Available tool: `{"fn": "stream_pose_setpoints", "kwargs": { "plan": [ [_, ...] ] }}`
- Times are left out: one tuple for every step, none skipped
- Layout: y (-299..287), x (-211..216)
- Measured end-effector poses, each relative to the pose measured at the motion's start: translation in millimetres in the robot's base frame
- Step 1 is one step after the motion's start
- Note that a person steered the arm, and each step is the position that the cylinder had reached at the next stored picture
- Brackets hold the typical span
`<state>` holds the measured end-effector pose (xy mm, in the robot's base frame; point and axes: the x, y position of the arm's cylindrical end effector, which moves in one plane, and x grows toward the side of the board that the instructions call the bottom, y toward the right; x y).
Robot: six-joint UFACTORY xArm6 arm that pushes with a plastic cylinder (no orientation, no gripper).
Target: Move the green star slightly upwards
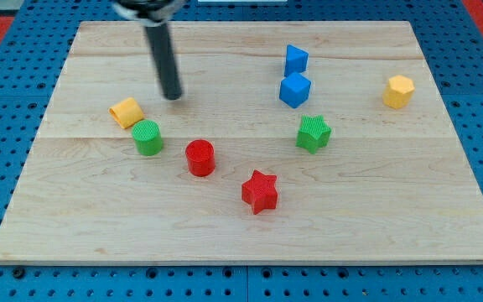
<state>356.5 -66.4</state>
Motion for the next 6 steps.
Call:
{"fn": "stream_pose_setpoints", "kwargs": {
  "plan": [
    [52, 39],
    [52, 86],
    [92, 104],
    [120, 130],
    [165, 129],
    [166, 108]
  ]
}}
